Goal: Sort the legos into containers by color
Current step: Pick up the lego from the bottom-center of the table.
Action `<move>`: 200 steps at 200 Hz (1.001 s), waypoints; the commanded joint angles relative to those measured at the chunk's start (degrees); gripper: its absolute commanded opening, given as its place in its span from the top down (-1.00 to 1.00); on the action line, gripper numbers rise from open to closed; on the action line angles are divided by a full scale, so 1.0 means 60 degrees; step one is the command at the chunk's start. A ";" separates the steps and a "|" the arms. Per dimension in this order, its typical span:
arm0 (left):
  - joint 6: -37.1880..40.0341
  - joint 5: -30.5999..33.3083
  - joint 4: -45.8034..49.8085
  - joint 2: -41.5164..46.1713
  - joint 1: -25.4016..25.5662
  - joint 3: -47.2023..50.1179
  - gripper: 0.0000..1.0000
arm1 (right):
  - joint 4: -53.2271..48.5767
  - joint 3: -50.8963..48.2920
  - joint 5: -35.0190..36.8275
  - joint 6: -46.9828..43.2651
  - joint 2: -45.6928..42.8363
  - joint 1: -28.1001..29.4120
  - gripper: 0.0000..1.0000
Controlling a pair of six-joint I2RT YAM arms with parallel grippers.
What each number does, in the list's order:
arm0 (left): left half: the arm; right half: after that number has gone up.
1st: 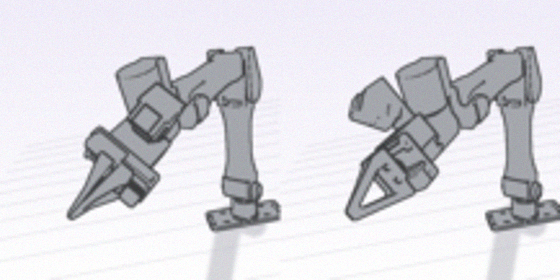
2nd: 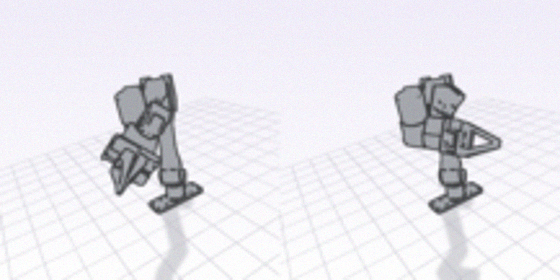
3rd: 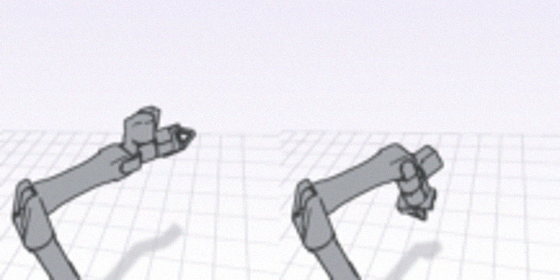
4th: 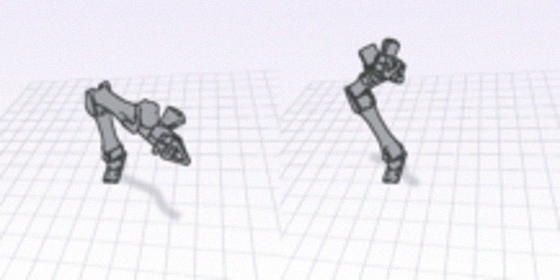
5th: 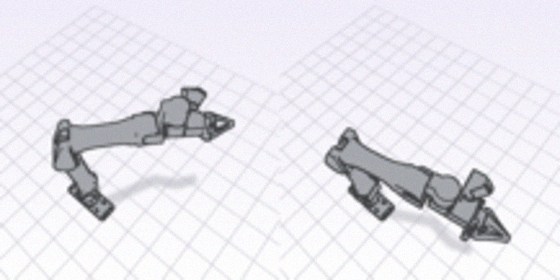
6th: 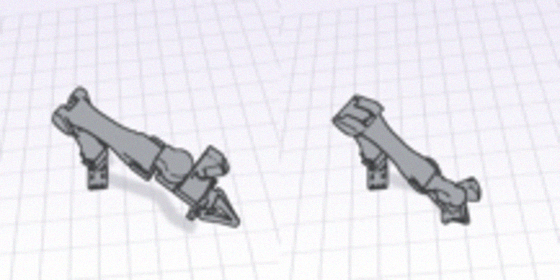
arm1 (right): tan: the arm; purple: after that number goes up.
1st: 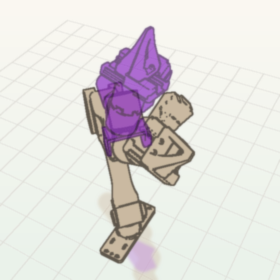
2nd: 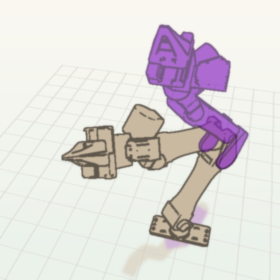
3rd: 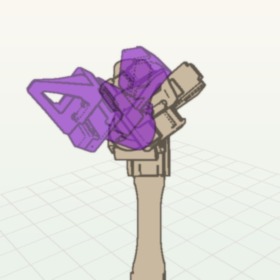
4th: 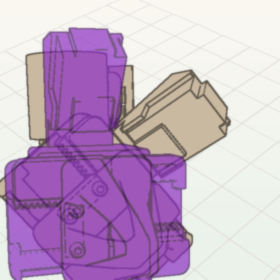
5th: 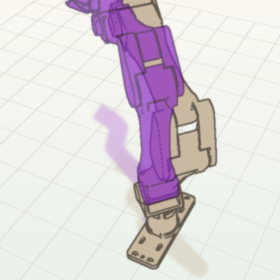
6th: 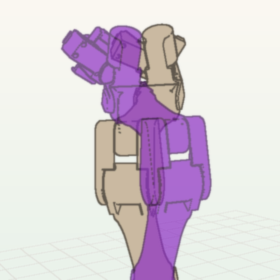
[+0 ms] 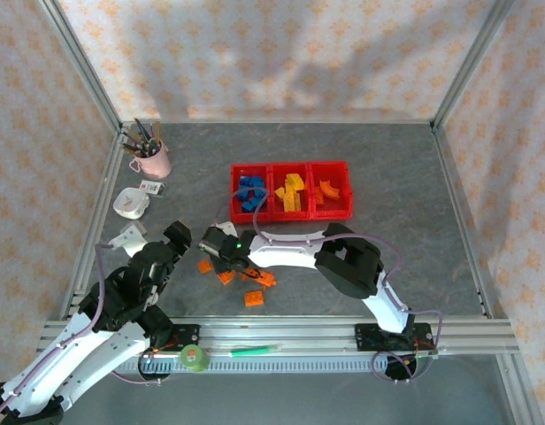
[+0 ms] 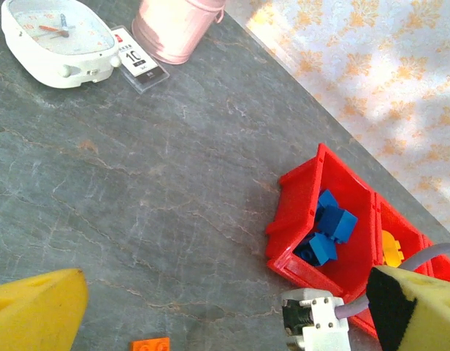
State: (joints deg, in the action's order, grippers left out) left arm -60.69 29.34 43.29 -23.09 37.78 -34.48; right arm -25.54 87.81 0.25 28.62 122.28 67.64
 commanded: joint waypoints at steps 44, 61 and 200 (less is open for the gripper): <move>-0.0083 0.0224 0.0082 0.0201 0.0061 -0.0142 -0.98 | -0.0770 0.0507 0.0606 -0.0417 0.0511 0.0108 0.09; -0.0045 0.0175 0.0023 0.0221 0.0060 -0.0142 -0.98 | -0.0830 0.0555 0.0757 -0.0435 0.0447 0.0110 0.16; 0.1263 -0.1235 -0.1225 -0.0386 0.0061 -0.0538 -0.98 | 0.0049 -0.0904 0.0740 -0.0288 -0.2464 -0.1283 0.45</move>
State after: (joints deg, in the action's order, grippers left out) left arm -56.77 25.10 39.57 -23.59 37.78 -35.68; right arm -26.37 84.84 2.63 26.37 113.27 61.73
